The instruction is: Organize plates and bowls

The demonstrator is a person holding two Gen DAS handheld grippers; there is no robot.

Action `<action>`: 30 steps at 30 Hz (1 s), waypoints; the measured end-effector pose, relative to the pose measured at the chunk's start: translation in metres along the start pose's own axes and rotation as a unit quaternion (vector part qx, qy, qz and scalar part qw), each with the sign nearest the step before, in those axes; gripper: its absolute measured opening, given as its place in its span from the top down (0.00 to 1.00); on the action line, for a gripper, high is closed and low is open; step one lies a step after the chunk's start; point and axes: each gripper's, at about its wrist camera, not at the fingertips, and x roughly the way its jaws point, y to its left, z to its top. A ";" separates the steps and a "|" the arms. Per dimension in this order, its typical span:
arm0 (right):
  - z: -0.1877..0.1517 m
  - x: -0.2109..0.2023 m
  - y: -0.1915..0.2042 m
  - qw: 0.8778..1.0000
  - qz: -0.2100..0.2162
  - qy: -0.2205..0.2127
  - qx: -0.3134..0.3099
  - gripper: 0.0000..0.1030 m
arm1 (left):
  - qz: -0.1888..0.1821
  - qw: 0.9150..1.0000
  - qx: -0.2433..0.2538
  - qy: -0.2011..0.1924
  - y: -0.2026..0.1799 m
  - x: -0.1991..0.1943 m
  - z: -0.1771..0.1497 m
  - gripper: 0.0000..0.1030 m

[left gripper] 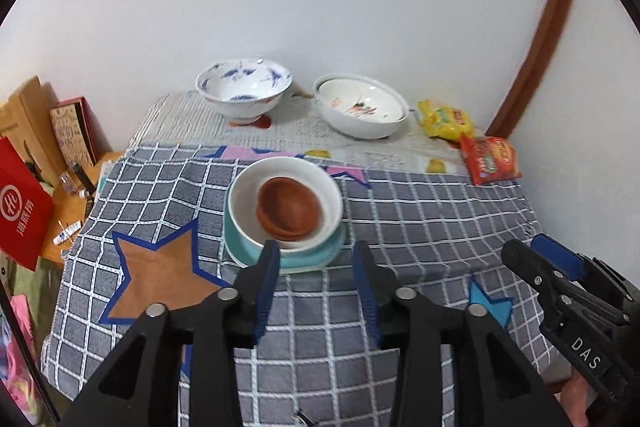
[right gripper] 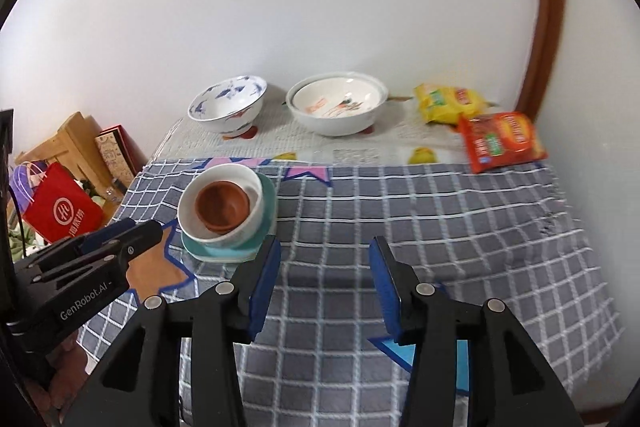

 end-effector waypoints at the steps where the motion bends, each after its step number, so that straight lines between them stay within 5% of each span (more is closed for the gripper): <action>1: -0.003 -0.008 -0.003 1.000 -0.004 -0.005 -0.001 0.55 | 0.001 1.000 0.006 -0.006 -0.005 -0.008 -0.003 0.58; 3: -0.010 -0.023 -0.011 1.000 -0.009 -0.012 0.006 0.53 | 0.002 1.000 0.012 -0.015 -0.013 -0.018 -0.008 0.55; 10: -0.032 -0.067 -0.029 0.998 -0.030 -0.050 0.022 0.22 | 0.009 0.999 0.027 -0.042 -0.032 -0.053 -0.026 0.38; 21: -0.046 -0.097 -0.037 0.996 -0.059 -0.066 0.022 0.17 | 0.022 0.998 0.024 -0.059 -0.040 -0.077 -0.041 0.24; 30: -0.052 -0.106 -0.040 0.995 -0.058 -0.070 0.028 0.17 | 0.024 0.997 0.030 -0.067 -0.045 -0.085 -0.046 0.24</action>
